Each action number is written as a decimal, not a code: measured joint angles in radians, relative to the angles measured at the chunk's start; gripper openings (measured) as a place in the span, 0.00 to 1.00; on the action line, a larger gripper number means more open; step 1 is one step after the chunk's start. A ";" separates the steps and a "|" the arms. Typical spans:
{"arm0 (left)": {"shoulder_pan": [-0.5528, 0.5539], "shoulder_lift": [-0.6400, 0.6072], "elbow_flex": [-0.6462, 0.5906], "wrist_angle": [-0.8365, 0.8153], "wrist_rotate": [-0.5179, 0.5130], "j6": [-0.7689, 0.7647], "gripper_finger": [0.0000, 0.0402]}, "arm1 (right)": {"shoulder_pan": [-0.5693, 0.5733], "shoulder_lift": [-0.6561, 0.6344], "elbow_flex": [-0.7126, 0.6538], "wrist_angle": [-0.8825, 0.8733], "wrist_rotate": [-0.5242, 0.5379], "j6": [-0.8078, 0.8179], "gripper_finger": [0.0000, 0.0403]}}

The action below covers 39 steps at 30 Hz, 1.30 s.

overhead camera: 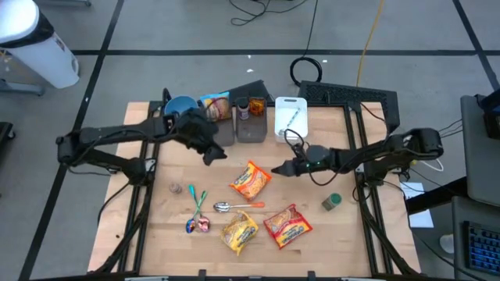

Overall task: Pick & Place Food Item
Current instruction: Put the orange noodle pack into the left black bin

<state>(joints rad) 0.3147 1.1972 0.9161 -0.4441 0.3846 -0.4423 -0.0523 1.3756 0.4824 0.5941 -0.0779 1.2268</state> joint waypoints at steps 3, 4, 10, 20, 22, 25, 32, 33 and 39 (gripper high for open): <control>0.044 -0.001 0.000 0.001 0.033 0.042 0.44 | 0.015 0.051 0.000 0.002 0.022 0.035 0.79; 0.056 0.000 0.000 0.002 0.038 0.048 0.44 | 0.017 0.071 0.000 0.015 0.024 0.043 0.79; 0.086 0.000 0.000 0.008 0.064 0.064 0.39 | 0.017 0.155 0.000 0.085 0.024 0.075 0.79; 0.086 0.000 0.000 0.065 0.060 0.043 0.34 | -0.007 0.227 0.091 -0.022 -0.059 0.014 0.79; 0.086 0.000 0.000 0.079 0.060 0.041 0.34 | -0.015 0.253 0.115 -0.033 -0.083 -0.009 0.79; 0.086 0.000 0.000 0.084 0.060 0.037 0.36 | -0.024 0.290 0.148 -0.028 -0.104 -0.018 0.79; 0.086 0.000 0.000 0.083 0.051 0.038 0.36 | -0.026 0.342 0.170 -0.023 -0.140 -0.027 0.78; 0.086 0.000 0.000 0.082 0.049 0.040 0.36 | -0.025 0.344 0.168 -0.027 -0.154 -0.028 0.78; 0.086 0.000 0.001 0.082 0.033 0.041 0.32 | -0.025 0.365 0.168 0.023 -0.166 -0.016 0.67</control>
<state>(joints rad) 0.4007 1.1969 0.9169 -0.3621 0.4179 -0.4014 -0.0776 1.7405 0.6506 0.6169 -0.2442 1.2107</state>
